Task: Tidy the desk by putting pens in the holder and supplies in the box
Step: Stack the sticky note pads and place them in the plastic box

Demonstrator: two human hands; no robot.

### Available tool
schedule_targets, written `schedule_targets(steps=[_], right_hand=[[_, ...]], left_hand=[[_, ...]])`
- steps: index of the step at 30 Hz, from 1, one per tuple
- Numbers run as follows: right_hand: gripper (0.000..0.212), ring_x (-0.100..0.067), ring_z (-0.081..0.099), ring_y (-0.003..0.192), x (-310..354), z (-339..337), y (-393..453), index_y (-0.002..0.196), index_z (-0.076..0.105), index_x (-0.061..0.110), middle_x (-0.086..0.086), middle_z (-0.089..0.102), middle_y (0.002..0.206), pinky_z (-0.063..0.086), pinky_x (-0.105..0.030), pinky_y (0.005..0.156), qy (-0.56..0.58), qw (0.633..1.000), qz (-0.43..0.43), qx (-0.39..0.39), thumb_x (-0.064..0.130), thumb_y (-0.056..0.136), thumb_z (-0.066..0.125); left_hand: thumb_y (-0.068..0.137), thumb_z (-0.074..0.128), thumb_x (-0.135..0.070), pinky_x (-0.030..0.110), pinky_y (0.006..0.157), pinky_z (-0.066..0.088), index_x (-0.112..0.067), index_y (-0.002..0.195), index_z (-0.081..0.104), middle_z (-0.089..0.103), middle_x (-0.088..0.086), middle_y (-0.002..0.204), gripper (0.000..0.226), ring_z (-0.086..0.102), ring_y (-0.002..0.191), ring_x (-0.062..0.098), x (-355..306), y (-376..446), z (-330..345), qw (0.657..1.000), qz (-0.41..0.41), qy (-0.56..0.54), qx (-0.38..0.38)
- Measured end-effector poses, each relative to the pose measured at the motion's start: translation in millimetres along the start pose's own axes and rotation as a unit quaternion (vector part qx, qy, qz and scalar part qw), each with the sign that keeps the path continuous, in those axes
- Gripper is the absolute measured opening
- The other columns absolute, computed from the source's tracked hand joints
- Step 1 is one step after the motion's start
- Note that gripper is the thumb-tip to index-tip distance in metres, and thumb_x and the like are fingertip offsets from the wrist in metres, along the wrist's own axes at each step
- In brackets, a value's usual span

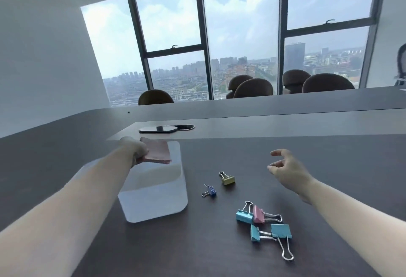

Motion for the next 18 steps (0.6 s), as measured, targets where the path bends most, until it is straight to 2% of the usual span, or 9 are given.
schedule_targets(steps=[2, 4, 5, 6, 8, 10, 12, 15, 18], right_hand=[[0.035, -0.018, 0.053, 0.083, 5, 13, 3, 0.124, 0.048, 0.017, -0.009, 0.064, 0.096, 0.041, -0.019, 0.062, -0.006, 1.0, -0.004, 0.016, 0.012, 0.09, 0.054], [0.034, -0.02, 0.055, 0.087, 9, 24, 5, 0.123, 0.049, 0.018, -0.014, 0.066, 0.105, 0.04, -0.018, 0.062, -0.01, 0.999, -0.007, 0.033, 0.011, 0.09, 0.053], [0.033, -0.021, 0.056, 0.091, 10, 29, 6, 0.122, 0.049, 0.019, -0.014, 0.066, 0.107, 0.04, -0.017, 0.063, -0.011, 0.999, -0.008, 0.04, 0.011, 0.091, 0.053], [0.032, -0.022, 0.056, 0.094, 11, 32, 7, 0.122, 0.05, 0.019, -0.013, 0.067, 0.107, 0.039, -0.017, 0.064, -0.012, 0.999, -0.011, 0.047, 0.012, 0.091, 0.053], [0.03, -0.024, 0.058, 0.1, 12, 37, 10, 0.12, 0.051, 0.02, -0.011, 0.068, 0.106, 0.04, -0.018, 0.066, -0.015, 0.998, -0.015, 0.058, 0.012, 0.091, 0.053], [0.028, -0.026, 0.059, 0.102, 11, 39, 13, 0.118, 0.052, 0.021, -0.01, 0.069, 0.105, 0.041, -0.019, 0.068, -0.02, 0.998, -0.017, 0.064, 0.012, 0.091, 0.054], [0.027, -0.026, 0.06, 0.101, 9, 41, 16, 0.116, 0.053, 0.021, -0.009, 0.069, 0.103, 0.041, -0.019, 0.068, -0.026, 0.997, -0.018, 0.067, 0.012, 0.09, 0.055], [0.027, -0.019, 0.059, 0.09, 5, 46, 19, 0.115, 0.056, 0.02, -0.006, 0.071, 0.101, 0.041, -0.018, 0.068, -0.03, 0.996, -0.022, 0.076, 0.012, 0.089, 0.057], [0.023, -0.016, 0.058, 0.089, 3, 50, 23, 0.11, 0.059, 0.021, -0.006, 0.071, 0.101, 0.04, -0.017, 0.068, -0.026, 0.996, -0.028, 0.081, 0.013, 0.088, 0.058]], left_hand=[[0.087, 0.053, 0.014, 0.017, 0.026, 0.044, -0.005, 0.065, 0.048, 0.053, 0.012, 0.079, 0.029, 0.056, 0.07, 0.027, 18, 13, 3, 0.999, -0.011, 0.036, -0.006], [0.086, 0.051, 0.011, 0.03, 0.049, 0.058, -0.002, 0.07, 0.053, 0.053, 0.013, 0.076, 0.021, 0.058, 0.08, 0.03, 29, 24, 7, 0.997, -0.009, 0.07, -0.014], [0.085, 0.05, 0.01, 0.036, 0.064, 0.059, 0.0, 0.075, 0.056, 0.053, 0.013, 0.072, 0.016, 0.059, 0.081, 0.031, 31, 24, 9, 0.995, 0.0, 0.097, -0.013], [0.085, 0.05, 0.009, 0.037, 0.072, 0.057, 0.001, 0.08, 0.058, 0.056, 0.014, 0.072, 0.013, 0.062, 0.083, 0.031, 31, 25, 10, 0.99, 0.011, 0.141, -0.015], [0.085, 0.052, 0.005, 0.033, 0.077, 0.052, 0.002, 0.102, 0.059, 0.065, 0.016, 0.091, 0.02, 0.065, 0.1, 0.032, 28, 19, 14, 0.962, 0.033, 0.268, -0.026], [0.087, 0.052, 0.0, 0.034, 0.089, 0.05, 0.003, 0.133, 0.038, 0.061, 0.018, 0.12, 0.048, 0.06, 0.118, 0.031, 25, 14, 20, 0.93, 0.063, 0.358, -0.049], [0.089, 0.052, -0.002, 0.035, 0.093, 0.048, 0.004, 0.138, 0.024, 0.056, 0.019, 0.131, 0.057, 0.056, 0.123, 0.032, 27, 19, 29, 0.912, 0.084, 0.399, -0.051], [0.09, 0.054, -0.004, 0.033, 0.096, 0.046, 0.002, 0.134, 0.032, 0.053, 0.017, 0.136, 0.05, 0.053, 0.127, 0.031, 27, 28, 32, 0.892, 0.088, 0.442, -0.038], [0.09, 0.055, -0.011, 0.028, 0.095, 0.047, -0.001, 0.132, 0.042, 0.052, 0.012, 0.137, 0.045, 0.054, 0.127, 0.026, 25, 38, 28, 0.876, 0.093, 0.473, -0.025]])
Point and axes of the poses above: each hand's wrist, its own y-axis towards the middle knuckle, its own z-axis out of the palm, x = y × z, the point moved 2 cm from there along y, towards the middle knuckle
